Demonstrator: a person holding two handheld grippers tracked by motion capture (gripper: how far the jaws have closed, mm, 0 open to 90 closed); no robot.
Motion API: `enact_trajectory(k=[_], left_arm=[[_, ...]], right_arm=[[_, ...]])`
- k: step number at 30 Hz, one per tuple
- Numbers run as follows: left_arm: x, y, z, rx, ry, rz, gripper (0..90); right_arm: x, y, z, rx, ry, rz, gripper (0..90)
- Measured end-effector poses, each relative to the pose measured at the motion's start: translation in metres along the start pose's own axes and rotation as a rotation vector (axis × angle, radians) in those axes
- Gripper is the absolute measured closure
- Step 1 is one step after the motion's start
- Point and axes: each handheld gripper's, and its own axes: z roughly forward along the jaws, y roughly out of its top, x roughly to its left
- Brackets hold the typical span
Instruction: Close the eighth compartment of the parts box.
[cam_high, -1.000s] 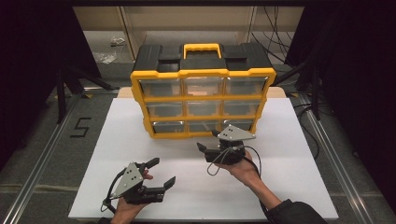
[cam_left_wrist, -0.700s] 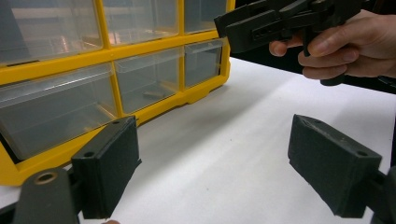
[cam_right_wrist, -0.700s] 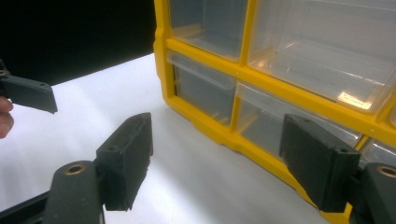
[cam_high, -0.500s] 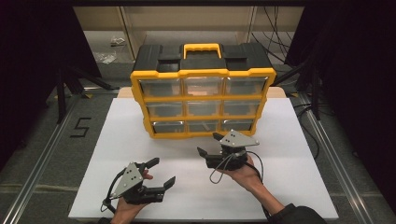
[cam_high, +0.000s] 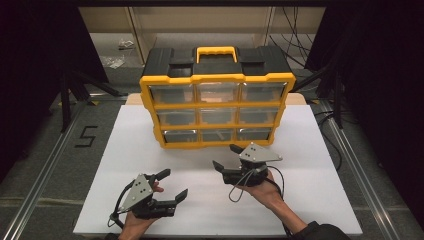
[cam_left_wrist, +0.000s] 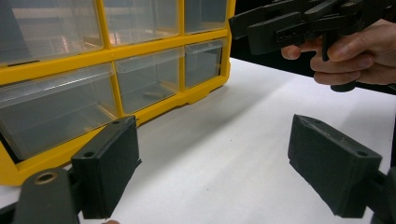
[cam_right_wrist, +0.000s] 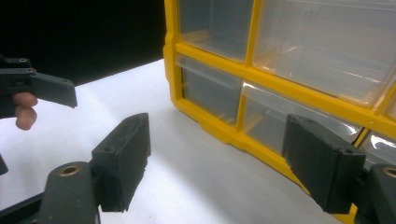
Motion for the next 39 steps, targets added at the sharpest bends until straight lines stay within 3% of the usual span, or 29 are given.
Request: enact_trajectory(k=[39], left_arm=[[0.002, 0.001, -0.002, -0.023, -0.016, -0.016, 15.7]], right_arm=[[-0.006, -0.017, -0.026, -0.039, -0.014, 0.026, 17.2]])
